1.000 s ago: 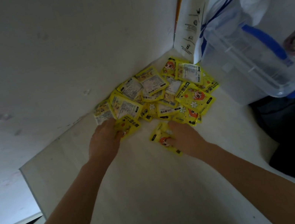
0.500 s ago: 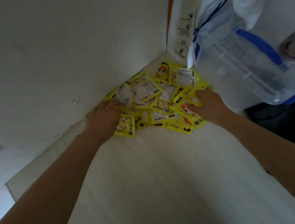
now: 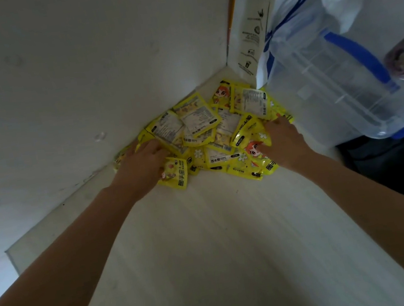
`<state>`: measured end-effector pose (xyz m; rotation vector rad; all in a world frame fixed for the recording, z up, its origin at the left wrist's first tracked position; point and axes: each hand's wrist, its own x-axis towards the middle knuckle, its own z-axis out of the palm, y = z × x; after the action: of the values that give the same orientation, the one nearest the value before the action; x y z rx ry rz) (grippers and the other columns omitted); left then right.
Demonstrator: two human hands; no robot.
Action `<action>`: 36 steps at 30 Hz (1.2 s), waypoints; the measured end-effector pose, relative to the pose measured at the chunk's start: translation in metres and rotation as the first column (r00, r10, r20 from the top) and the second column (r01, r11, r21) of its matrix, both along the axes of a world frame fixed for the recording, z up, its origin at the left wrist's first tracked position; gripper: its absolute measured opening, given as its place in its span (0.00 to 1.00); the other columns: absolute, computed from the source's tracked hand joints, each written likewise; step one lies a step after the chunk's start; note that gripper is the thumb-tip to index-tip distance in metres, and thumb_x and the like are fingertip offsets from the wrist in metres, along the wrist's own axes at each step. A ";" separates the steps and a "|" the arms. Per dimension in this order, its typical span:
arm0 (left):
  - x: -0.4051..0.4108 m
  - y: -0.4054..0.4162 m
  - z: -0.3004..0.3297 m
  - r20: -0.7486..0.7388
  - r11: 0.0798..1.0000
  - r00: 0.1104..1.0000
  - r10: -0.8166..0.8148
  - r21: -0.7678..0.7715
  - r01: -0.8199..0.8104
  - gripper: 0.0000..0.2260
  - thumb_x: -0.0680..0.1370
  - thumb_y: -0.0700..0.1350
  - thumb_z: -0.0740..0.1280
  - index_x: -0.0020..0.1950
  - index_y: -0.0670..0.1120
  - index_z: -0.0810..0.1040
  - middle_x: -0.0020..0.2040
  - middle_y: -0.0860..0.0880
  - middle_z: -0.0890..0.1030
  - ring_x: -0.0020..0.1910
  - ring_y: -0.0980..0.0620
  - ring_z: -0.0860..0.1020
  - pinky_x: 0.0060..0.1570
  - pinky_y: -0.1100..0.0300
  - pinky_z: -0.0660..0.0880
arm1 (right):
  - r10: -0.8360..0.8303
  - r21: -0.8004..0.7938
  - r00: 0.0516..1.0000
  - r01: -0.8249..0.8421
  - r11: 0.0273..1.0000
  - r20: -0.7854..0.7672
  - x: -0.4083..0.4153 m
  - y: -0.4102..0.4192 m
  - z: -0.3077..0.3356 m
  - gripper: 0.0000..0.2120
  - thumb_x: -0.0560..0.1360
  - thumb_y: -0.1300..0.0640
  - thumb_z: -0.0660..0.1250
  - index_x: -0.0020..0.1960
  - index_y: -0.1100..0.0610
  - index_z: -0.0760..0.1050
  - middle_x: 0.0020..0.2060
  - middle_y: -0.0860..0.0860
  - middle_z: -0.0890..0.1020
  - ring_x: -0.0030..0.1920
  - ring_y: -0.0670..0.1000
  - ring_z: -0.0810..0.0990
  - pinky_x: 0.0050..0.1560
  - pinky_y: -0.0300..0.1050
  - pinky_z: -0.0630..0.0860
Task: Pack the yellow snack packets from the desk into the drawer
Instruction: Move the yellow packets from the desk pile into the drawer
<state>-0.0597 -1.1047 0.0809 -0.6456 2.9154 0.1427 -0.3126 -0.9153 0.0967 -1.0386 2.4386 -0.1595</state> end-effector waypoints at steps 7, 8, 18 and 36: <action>-0.003 0.001 0.004 0.071 0.997 0.997 0.028 -0.070 -0.023 0.16 0.67 0.38 0.74 0.53 0.44 0.76 0.53 0.43 0.76 0.52 0.40 0.79 0.63 0.32 0.63 | 0.083 -0.120 0.997 -0.081 0.989 0.008 0.003 0.009 0.003 0.14 0.73 0.55 0.70 0.52 0.63 0.73 0.57 0.61 0.69 0.53 0.62 0.72 0.57 0.53 0.73; -0.002 0.000 0.005 0.049 0.997 0.999 0.014 -0.074 -0.011 0.18 0.64 0.37 0.76 0.51 0.44 0.76 0.51 0.43 0.77 0.49 0.40 0.80 0.59 0.33 0.67 | 0.084 -0.134 0.996 -0.081 0.988 0.015 0.003 0.011 0.003 0.14 0.73 0.55 0.70 0.51 0.63 0.73 0.55 0.60 0.69 0.52 0.61 0.73 0.55 0.51 0.74; 0.011 0.009 0.013 -0.121 0.996 0.993 0.016 -0.090 -0.027 0.31 0.64 0.28 0.70 0.60 0.52 0.64 0.48 0.49 0.81 0.49 0.43 0.75 0.57 0.43 0.67 | 0.034 -0.251 0.981 0.015 0.968 0.189 0.011 0.023 0.016 0.19 0.76 0.54 0.67 0.62 0.58 0.65 0.43 0.57 0.78 0.39 0.55 0.77 0.37 0.47 0.73; 0.063 0.019 0.031 0.027 0.094 0.260 0.965 0.892 -0.442 0.20 0.69 0.31 0.73 0.56 0.47 0.77 0.47 0.48 0.82 0.45 0.46 0.81 0.44 0.50 0.80 | 0.031 -0.378 0.939 0.107 0.920 0.342 0.017 -0.064 0.040 0.08 0.72 0.55 0.71 0.49 0.54 0.75 0.44 0.51 0.79 0.46 0.52 0.77 0.49 0.49 0.77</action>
<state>0.0032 -1.0858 0.1117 -2.1691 1.9427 1.9625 -0.2956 -0.9792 0.1364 -1.0209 2.1495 -0.8048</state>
